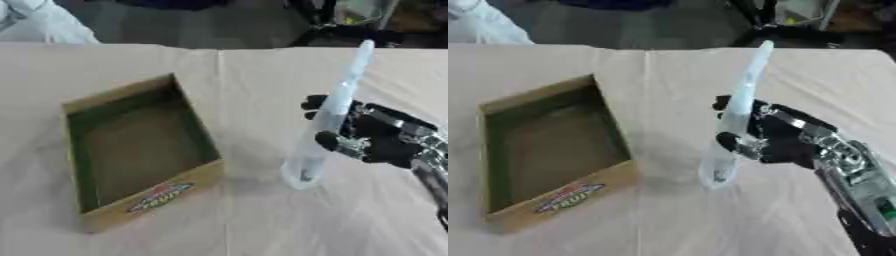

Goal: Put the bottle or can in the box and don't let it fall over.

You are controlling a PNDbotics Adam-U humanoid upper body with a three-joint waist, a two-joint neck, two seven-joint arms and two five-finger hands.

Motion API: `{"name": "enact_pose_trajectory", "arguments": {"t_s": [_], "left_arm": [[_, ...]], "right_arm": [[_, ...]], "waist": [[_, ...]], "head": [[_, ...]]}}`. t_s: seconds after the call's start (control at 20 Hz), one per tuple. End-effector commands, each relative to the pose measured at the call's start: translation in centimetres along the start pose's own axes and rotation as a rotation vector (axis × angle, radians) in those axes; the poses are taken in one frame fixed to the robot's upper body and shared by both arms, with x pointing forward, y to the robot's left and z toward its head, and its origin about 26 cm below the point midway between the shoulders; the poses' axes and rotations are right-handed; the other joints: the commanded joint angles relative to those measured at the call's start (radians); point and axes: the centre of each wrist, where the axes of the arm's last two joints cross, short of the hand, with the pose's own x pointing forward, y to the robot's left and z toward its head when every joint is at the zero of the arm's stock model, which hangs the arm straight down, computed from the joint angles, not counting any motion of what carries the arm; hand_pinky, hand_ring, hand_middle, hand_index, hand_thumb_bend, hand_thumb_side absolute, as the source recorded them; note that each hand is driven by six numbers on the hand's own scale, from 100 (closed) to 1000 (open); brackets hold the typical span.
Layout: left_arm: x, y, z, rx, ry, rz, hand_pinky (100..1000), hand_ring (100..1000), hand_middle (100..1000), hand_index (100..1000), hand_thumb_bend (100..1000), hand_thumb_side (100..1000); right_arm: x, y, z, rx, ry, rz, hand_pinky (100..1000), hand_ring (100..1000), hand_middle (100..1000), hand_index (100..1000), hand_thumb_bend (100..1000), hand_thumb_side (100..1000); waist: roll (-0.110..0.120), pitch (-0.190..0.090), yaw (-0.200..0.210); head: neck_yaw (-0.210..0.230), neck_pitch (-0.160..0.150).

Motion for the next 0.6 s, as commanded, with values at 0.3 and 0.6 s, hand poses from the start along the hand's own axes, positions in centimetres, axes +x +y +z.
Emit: {"name": "enact_pose_trajectory", "arguments": {"t_s": [0.3, 0.6], "left_arm": [[1.1, -0.2, -0.9, -0.021, -0.049, 0.007, 1000, 1000, 937, 728, 419, 427], [1.3, -0.3, -1.2, -0.021, -0.058, 0.02, 1000, 1000, 937, 726, 412, 430]], "right_arm": [[-0.9, -0.9, -1.1, 0.029, 0.012, -0.04, 1000, 1000, 885, 1000, 268, 363], [-0.9, -0.7, -1.7, 0.078, 0.018, -0.056, 1000, 1000, 861, 1000, 257, 342]], "waist": [[0.01, -0.001, 0.019], [0.01, 0.004, 0.029]], "head": [[-0.027, -0.028], [-0.033, -0.036]]}}
